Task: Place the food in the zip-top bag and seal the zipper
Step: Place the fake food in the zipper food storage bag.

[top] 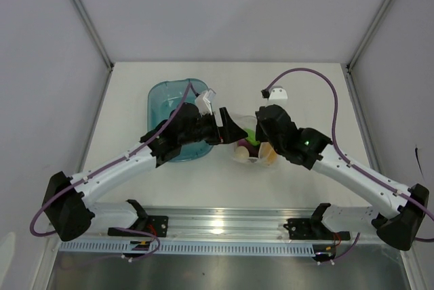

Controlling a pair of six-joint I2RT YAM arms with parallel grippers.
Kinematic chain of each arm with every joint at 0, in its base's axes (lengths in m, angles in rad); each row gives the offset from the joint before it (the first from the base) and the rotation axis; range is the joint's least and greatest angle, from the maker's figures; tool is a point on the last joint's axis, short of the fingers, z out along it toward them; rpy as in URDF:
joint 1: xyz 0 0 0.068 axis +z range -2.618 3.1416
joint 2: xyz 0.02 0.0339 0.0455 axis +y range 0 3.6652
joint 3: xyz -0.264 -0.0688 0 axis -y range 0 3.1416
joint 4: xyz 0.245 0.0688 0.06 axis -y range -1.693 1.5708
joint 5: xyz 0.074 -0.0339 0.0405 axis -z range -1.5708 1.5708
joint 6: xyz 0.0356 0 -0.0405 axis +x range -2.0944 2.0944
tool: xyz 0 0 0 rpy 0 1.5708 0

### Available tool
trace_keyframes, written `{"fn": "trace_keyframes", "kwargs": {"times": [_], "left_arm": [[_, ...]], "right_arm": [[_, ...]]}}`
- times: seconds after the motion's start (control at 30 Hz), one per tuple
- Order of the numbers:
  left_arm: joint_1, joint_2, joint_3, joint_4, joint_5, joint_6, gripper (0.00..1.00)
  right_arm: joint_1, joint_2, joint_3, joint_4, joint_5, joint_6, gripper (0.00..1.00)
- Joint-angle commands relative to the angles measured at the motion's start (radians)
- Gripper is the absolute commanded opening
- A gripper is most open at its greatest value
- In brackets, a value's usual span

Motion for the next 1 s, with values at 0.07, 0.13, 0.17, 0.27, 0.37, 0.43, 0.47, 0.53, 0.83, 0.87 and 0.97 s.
{"fn": "trace_keyframes", "kwargs": {"times": [0.07, 0.13, 0.17, 0.27, 0.37, 0.43, 0.47, 0.53, 0.83, 0.87, 0.97], "left_arm": [[-0.007, -0.026, 0.03, -0.006, -0.086, 0.077, 0.99], [-0.008, -0.044, 0.035, -0.014, -0.103, 0.096, 0.99], [-0.008, -0.05, 0.05, -0.028, -0.112, 0.103, 1.0], [-0.007, -0.09, 0.045, -0.063, -0.201, 0.122, 0.99], [-0.005, -0.127, 0.062, -0.106, -0.291, 0.14, 0.99], [-0.001, -0.12, 0.099, -0.196, -0.377, 0.143, 0.98], [0.006, -0.112, 0.125, -0.253, -0.399, 0.146, 0.99], [0.016, -0.089, 0.168, -0.298, -0.419, 0.169, 1.0], [0.16, 0.049, 0.276, -0.306, -0.1, 0.208, 0.99], [0.195, 0.064, 0.291, -0.29, -0.055, 0.206, 1.0], [0.232, 0.158, 0.349, -0.305, 0.114, 0.183, 1.0]], "right_arm": [[-0.004, -0.031, 0.041, -0.004, 0.013, 0.014, 0.0], [-0.004, -0.03, 0.041, -0.002, 0.013, 0.013, 0.0], [-0.004, -0.031, 0.043, -0.002, 0.011, 0.011, 0.0], [-0.004, -0.034, 0.044, -0.004, 0.008, 0.005, 0.0], [-0.005, -0.04, 0.041, -0.013, 0.008, 0.0, 0.0], [-0.007, -0.046, 0.037, -0.016, 0.004, -0.003, 0.0], [-0.009, -0.051, 0.034, -0.014, 0.002, -0.003, 0.0], [-0.009, -0.056, 0.027, -0.011, -0.005, -0.007, 0.0], [-0.012, -0.066, 0.015, 0.002, -0.054, -0.032, 0.0], [-0.012, -0.068, 0.015, 0.004, -0.062, -0.032, 0.0], [-0.015, -0.068, 0.014, 0.005, -0.068, -0.036, 0.0]]}}
